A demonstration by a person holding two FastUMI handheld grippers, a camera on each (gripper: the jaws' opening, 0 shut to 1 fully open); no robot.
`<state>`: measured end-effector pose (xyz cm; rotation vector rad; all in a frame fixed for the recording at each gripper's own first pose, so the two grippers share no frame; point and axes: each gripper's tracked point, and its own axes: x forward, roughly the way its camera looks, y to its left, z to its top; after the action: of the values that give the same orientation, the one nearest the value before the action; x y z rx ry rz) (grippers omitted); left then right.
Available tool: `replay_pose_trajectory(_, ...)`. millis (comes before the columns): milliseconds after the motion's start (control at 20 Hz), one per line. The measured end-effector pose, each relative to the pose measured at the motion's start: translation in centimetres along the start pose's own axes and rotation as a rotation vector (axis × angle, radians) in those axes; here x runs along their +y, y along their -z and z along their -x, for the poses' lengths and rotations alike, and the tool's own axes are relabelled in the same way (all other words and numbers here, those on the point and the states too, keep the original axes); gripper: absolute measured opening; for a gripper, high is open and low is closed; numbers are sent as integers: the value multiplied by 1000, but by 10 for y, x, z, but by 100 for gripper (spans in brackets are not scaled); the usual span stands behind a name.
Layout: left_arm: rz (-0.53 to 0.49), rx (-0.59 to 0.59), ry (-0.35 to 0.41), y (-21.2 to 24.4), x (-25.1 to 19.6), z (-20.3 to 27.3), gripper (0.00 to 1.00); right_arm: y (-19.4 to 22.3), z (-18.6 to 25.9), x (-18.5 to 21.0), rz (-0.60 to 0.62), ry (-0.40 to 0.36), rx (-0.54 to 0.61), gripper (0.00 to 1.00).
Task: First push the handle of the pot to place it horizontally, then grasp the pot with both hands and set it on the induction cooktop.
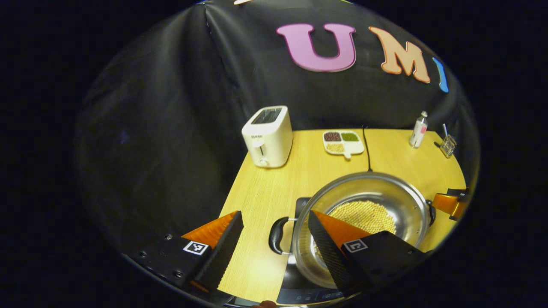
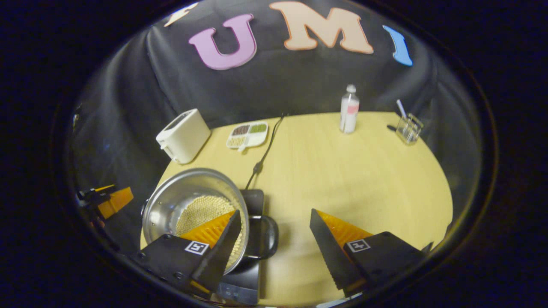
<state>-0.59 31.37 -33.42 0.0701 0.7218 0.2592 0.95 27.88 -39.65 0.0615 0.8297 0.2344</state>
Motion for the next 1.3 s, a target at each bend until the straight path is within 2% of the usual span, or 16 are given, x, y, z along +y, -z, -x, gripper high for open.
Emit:
replay_pose_trajectory(250,103,-252,27,-88,-41,48,98,-115,67,-22,113,33,-365,94)
replay_pose_trajectory(300,124,-308,26,-107,-48,61,100,-138,85,-27,127,44,-435,100)
replay_pose_trajectory(350,140,-354,23,-125,-54,72,98,-160,103,-33,137,52,-501,94)
replay_pose_trajectory(450,162,-440,23,-156,-62,107,97,-199,146,-42,149,69,-626,94)
replay_pose_trajectory(500,165,-483,23,-171,-68,125,98,-216,167,-47,156,80,-681,100)
replay_pose_trajectory(550,166,-527,22,-185,-74,139,99,-230,184,-53,163,91,-730,95)
replay_pose_trajectory(600,164,-569,20,-199,-80,155,98,-243,202,-59,167,99,-773,95)
replay_pose_trajectory(700,162,-643,16,-225,-97,185,99,-258,227,-73,165,106,-826,95)
replay_pose_trajectory(750,162,-674,8,-234,-104,197,99,-265,238,-77,161,100,-847,100)
replay_pose_trajectory(800,166,-709,2,-242,-111,209,99,-274,250,-80,160,81,-873,95)
replay_pose_trajectory(850,163,-736,-1,-247,-120,219,97,-278,261,-85,159,65,-908,95)
replay_pose_trajectory(900,158,-755,3,-251,-129,227,98,-282,270,-92,160,55,-941,100)
replay_pose_trajectory(1050,160,-763,9,-249,-160,239,99,-285,288,-114,181,33,-998,98)
replay_pose_trajectory(1300,208,-772,14,-247,-211,249,97,-286,302,-155,212,2,-1024,99)
